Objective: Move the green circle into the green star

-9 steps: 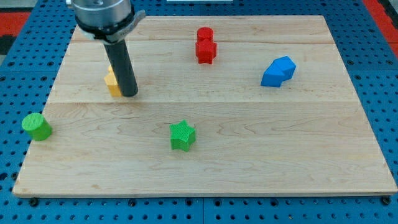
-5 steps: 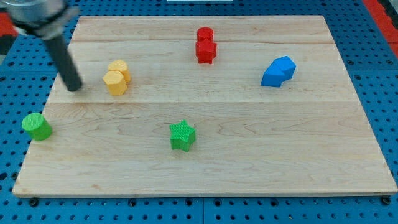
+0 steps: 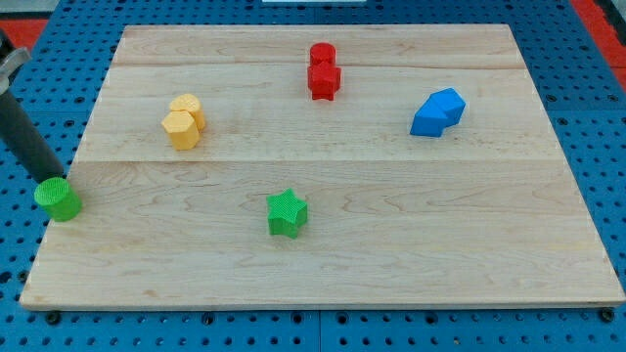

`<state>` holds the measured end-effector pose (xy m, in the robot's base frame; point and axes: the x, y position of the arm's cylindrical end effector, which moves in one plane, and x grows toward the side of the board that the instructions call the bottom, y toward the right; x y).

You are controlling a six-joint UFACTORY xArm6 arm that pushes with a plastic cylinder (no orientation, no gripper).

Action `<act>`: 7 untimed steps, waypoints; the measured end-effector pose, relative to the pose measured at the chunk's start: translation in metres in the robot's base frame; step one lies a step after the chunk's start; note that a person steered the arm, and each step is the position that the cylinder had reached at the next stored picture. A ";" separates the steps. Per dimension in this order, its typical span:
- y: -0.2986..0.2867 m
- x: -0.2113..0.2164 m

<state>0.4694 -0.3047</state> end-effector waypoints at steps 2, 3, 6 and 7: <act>0.000 0.053; 0.000 0.058; 0.116 0.060; 0.126 0.089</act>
